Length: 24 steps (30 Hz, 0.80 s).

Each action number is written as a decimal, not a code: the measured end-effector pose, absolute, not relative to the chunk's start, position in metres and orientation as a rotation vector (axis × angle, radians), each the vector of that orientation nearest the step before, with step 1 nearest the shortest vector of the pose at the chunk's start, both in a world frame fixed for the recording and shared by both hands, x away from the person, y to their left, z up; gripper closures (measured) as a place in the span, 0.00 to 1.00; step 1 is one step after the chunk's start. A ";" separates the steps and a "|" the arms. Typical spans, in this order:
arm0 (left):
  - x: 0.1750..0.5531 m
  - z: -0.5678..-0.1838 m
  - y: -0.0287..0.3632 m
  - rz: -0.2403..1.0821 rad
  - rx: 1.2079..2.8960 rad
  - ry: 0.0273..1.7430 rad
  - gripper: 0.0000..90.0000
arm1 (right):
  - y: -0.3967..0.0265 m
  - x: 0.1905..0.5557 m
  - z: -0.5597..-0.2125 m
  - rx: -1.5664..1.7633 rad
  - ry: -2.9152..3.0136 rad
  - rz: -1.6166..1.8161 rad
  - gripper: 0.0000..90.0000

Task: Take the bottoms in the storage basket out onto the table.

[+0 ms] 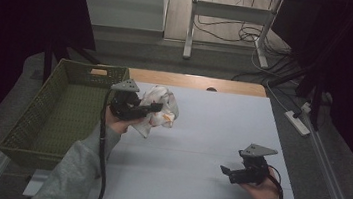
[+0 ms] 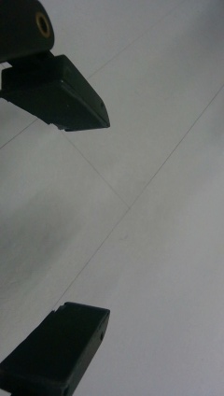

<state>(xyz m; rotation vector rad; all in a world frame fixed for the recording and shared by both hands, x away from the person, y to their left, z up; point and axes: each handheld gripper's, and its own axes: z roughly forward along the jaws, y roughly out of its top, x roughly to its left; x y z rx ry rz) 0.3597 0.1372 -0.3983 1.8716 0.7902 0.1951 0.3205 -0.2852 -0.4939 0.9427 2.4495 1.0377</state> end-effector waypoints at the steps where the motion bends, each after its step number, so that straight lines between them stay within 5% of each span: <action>1: 0.361 -0.399 0.136 0.194 1.875 0.790 0.88 | -0.285 0.321 -0.494 0.945 2.450 1.039 0.09; 24: 0.376 -0.417 0.096 0.157 1.953 0.763 0.88 | -0.285 0.321 -0.494 0.943 2.453 1.035 0.09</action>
